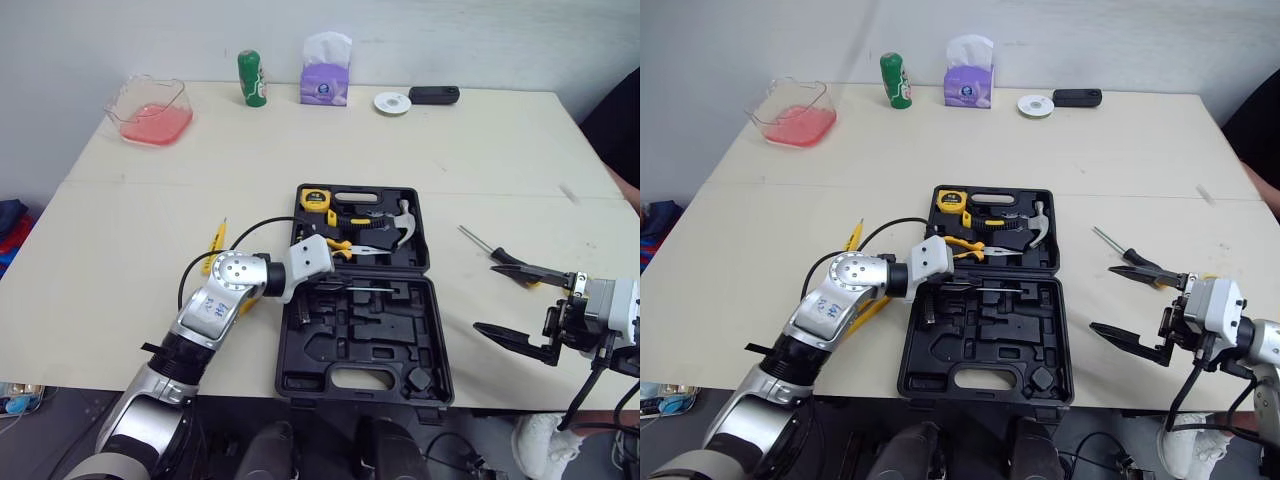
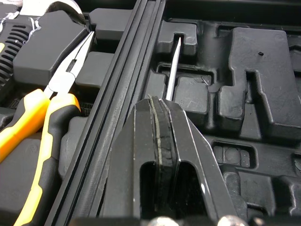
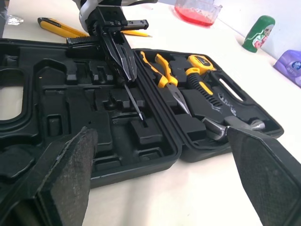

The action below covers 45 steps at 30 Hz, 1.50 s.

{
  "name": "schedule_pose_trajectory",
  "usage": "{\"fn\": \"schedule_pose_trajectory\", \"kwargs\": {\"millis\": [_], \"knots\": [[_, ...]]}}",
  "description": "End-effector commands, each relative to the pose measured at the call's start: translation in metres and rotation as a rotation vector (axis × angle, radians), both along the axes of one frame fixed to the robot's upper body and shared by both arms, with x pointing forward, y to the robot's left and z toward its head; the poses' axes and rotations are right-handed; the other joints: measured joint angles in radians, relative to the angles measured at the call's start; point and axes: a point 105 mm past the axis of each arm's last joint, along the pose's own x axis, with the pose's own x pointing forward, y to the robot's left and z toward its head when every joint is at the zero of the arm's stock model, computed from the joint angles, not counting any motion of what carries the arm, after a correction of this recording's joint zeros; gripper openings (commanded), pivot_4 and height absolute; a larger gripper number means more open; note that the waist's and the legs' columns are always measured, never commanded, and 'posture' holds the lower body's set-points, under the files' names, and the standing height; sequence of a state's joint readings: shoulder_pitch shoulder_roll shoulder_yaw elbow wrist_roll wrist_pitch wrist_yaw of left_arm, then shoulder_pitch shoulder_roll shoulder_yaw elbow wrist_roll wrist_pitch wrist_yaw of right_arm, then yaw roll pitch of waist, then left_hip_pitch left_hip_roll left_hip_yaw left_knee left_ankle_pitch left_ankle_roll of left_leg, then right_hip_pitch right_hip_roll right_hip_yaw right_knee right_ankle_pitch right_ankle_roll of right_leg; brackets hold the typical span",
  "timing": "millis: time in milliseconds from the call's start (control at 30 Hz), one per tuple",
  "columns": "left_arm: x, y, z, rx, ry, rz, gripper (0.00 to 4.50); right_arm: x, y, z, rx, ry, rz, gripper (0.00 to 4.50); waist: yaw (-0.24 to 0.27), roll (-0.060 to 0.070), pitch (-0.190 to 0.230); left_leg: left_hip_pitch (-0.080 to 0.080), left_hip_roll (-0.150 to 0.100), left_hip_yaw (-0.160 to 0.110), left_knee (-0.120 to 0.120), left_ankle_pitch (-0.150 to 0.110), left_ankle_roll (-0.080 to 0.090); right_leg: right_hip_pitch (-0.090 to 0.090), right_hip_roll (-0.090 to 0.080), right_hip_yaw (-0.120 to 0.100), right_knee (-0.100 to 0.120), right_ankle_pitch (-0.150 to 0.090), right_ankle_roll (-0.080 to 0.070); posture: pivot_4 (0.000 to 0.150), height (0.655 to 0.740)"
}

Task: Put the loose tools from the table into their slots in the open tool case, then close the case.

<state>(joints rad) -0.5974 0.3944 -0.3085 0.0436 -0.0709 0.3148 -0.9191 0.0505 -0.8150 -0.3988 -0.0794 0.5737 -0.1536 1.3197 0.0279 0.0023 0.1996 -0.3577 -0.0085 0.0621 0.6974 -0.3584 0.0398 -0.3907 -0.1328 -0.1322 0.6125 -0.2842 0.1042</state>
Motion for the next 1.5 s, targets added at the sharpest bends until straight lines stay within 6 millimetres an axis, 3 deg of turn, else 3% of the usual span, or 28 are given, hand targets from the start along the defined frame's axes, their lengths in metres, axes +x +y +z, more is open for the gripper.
{"fn": "schedule_pose_trajectory", "kwargs": {"millis": [33,200,400,567,667,767,900,1000,1100,1167,1200,1267,1300,1367,1400,1433,1500], "knots": [[-0.001,0.002,-0.017,0.056,0.047,0.019,0.03,-0.004,0.001,0.012,-0.011,-0.048,0.009,4.5,0.001,0.0,0.0,0.001,0.0,0.0,0.0,0.0,0.0,0.0,0.0,0.0,0.0,0.0,0.0,0.15,0.74],[-0.01,0.005,-0.039,0.154,0.09,-0.013,0.03,-0.003,-0.002,0.011,-0.012,-0.047,-0.004,4.5,0.0,0.0,0.0,0.006,0.0,-0.001,-0.001,-0.001,0.0,0.006,0.0,0.0,-0.002,0.0,0.0,0.15,0.74],[-0.009,0.013,-0.069,0.288,0.195,0.077,0.03,-0.003,-0.005,0.005,-0.008,-0.037,-0.015,4.5,0.001,0.002,-0.004,0.015,0.003,-0.002,-0.001,-0.005,-0.001,0.018,-0.001,-0.001,-0.007,0.0,0.0,0.15,0.74],[-0.004,0.014,-0.074,0.3,0.227,0.131,0.03,-0.002,-0.009,0.002,-0.005,-0.038,-0.022,4.5,0.0,0.01,-0.013,0.026,0.006,-0.003,-0.002,-0.009,-0.001,0.032,-0.002,0.0,-0.018,0.0,0.0,0.15,0.74],[-0.004,0.009,-0.063,0.246,0.184,0.095,0.03,-0.003,-0.012,0.0,-0.005,-0.038,-0.028,4.5,0.0,0.012,-0.015,0.027,0.006,-0.003,-0.002,-0.009,-0.001,0.032,-0.003,0.0,-0.018,0.0,0.0,0.15,0.74],[-0.009,-0.001,-0.036,0.146,0.085,-0.013,0.03,-0.003,-0.018,-0.001,-0.006,-0.037,-0.04,4.5,-0.001,0.013,-0.016,0.027,0.006,-0.003,-0.002,-0.01,-0.001,0.031,-0.003,0.0,-0.018,0.0,0.0,0.15,0.74],[-0.012,-0.001,0.025,-0.064,-0.089,-0.102,0.03,-0.005,-0.028,-0.004,-0.004,-0.028,-0.071,4.5,-0.002,0.014,-0.014,0.02,0.006,-0.003,-0.002,-0.009,-0.001,0.024,-0.003,0.0,-0.018,0.0,0.0,0.15,0.74],[-0.016,0.011,0.052,-0.153,-0.181,-0.139,0.03,-0.004,-0.036,-0.003,0.0,-0.036,-0.102,4.5,-0.002,0.013,-0.013,0.012,0.006,-0.001,-0.001,-0.009,-0.001,0.015,-0.003,-0.001,-0.016,0.0,0.0,0.15,0.74],[-0.016,0.036,0.066,-0.179,-0.215,-0.117,0.03,0.0,-0.05,-0.001,0.013,-0.046,-0.159,4.5,-0.004,0.013,-0.013,0.011,0.006,-0.001,0.0,-0.009,-0.001,0.015,-0.002,-0.001,-0.012,0.0,0.0,0.15,0.74],[-0.015,0.067,0.073,-0.19,-0.178,-0.048,0.03,0.001,-0.065,0.0,0.02,-0.048,-0.22,4.5,-0.006,0.013,-0.012,0.012,0.005,0.0,0.0,-0.009,-0.001,0.016,-0.001,-0.001,-0.012,0.0,0.0,0.15,0.74],[-0.015,0.088,0.073,-0.182,-0.152,0.006,0.64,0.001,-0.074,0.0,0.02,-0.045,-0.257,4.5,-0.01,0.014,-0.012,0.013,0.005,0.0,0.0,-0.009,-0.001,0.016,-0.001,0.0,-0.013,0.0,0.0,0.15,0.74],[-0.017,0.12,0.071,-0.161,-0.146,0.095,1.09,0.001,-0.087,0.001,0.005,-0.067,-0.306,4.5,-0.017,0.015,-0.01,0.014,0.006,0.001,-0.001,-0.009,-0.001,0.015,-0.001,0.0,-0.012,0.0,-0.001,0.15,0.74],[-0.018,0.134,0.067,-0.139,-0.141,0.145,1.6,0.001,-0.093,0.001,0.002,-0.075,-0.336,4.5,-0.019,0.015,-0.01,0.014,0.006,0.001,-0.002,-0.009,-0.001,0.015,-0.001,0.0,-0.012,-0.001,-0.001,0.15,0.74],[-0.018,0.178,0.059,-0.079,-0.143,0.294,2.44,-0.001,-0.113,0.001,-0.012,-0.098,-0.426,4.5,-0.026,0.015,-0.009,0.014,0.006,0.001,-0.005,-0.009,-0.001,0.015,-0.002,0.0,-0.012,-0.001,-0.001,0.15,0.74],[-0.019,0.213,0.057,-0.065,-0.146,0.425,3.38,-0.004,-0.125,-0.001,-0.011,-0.097,-0.487,4.5,-0.026,0.014,-0.009,0.014,0.006,0.001,-0.005,-0.009,-0.001,0.015,-0.002,0.0,-0.013,-0.001,-0.001,0.15,0.74],[-0.023,0.24,0.055,-0.053,-0.151,0.528,3.54,-0.008,-0.136,-0.004,-0.007,-0.087,-0.537,4.5,-0.027,0.014,-0.008,0.014,0.006,0.001,-0.005,-0.009,-0.001,0.015,-0.002,0.0,-0.014,-0.001,-0.001,0.15,0.74],[-0.032,0.277,0.052,-0.054,-0.162,0.671,4.41,-0.014,-0.152,-0.007,-0.004,-0.074,-0.603,4.5,-0.029,0.013,-0.008,0.015,0.006,0.001,-0.006,-0.009,-0.001,0.015,-0.003,0.0,-0.017,-0.001,-0.001,0.15,0.74]]}}
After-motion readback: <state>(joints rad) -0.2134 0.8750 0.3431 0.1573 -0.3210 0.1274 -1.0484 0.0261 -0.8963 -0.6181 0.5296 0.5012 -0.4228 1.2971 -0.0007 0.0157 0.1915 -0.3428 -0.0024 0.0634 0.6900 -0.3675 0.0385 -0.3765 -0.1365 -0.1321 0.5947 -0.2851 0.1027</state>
